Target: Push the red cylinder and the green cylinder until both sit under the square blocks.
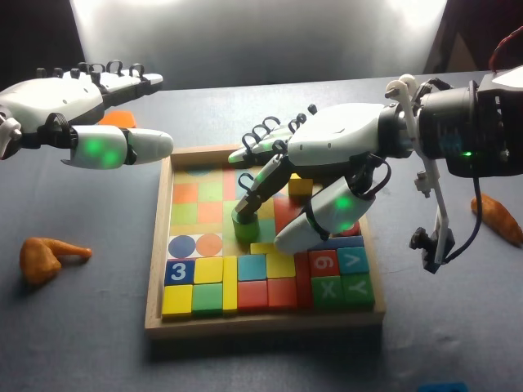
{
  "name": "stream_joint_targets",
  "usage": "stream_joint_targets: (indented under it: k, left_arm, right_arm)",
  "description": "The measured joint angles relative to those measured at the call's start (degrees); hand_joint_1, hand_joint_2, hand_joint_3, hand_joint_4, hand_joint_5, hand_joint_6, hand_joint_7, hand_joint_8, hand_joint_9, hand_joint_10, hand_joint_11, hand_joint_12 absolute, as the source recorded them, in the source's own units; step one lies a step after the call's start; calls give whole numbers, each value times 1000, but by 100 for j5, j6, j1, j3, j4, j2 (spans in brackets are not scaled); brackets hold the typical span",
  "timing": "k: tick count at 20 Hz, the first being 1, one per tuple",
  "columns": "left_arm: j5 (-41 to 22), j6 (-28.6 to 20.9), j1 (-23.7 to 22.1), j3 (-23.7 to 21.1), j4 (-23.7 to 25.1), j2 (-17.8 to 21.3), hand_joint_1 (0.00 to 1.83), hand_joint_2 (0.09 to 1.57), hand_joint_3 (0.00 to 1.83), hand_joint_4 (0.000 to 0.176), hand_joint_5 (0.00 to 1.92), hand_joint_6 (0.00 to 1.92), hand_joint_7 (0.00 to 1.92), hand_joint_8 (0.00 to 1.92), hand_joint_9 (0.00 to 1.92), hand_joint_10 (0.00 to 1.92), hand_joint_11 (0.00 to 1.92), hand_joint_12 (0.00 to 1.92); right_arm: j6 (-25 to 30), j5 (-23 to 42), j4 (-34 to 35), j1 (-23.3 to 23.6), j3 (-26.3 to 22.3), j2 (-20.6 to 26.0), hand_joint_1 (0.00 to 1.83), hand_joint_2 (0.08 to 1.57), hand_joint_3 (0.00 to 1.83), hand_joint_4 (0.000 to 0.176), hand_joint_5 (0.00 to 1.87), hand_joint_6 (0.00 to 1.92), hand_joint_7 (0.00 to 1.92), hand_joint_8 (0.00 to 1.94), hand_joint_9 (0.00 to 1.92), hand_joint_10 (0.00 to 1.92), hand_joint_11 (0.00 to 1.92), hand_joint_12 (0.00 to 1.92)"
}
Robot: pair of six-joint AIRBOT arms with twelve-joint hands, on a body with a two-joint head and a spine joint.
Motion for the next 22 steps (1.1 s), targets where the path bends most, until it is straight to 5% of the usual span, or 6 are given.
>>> stream_joint_targets:
  k: [4,10,11,17,20,22]
  left_arm:
    - [0,0,0,0,-2,0,7,1094,0,144,37,2,22,0,114,3,0,836]
    - [33,4,2,11,-2,0,0,1069,0,172,53,1,24,1,125,1,0,855]
    - [39,4,2,11,-4,0,0,1078,4,154,52,1,26,2,127,1,0,847]
    - [81,4,39,13,-26,0,0,1033,0,130,57,1,39,2,102,8,0,685]
    - [52,7,63,24,-46,0,0,1051,3,127,64,0,41,1,83,1,0,545]
    - [79,7,63,22,-50,0,0,1081,10,104,72,3,40,1,64,3,0,467]
  right_arm:
    - [13,2,7,-7,0,0,300,1085,1,145,600,8,9,2,0,0,0,124]
    - [470,210,-337,2,17,35,344,1076,0,146,664,11,39,3,0,0,0,96]
    - [501,236,-363,2,20,44,337,1083,1,149,666,7,32,1,0,0,0,79]
    - [697,350,-509,2,17,133,303,1088,1,153,690,0,39,1,0,0,0,132]
    - [774,409,-553,2,17,184,337,1085,0,140,696,2,45,1,0,0,0,110]
    - [798,437,-597,2,13,243,369,1080,0,137,707,5,59,5,0,0,0,109]
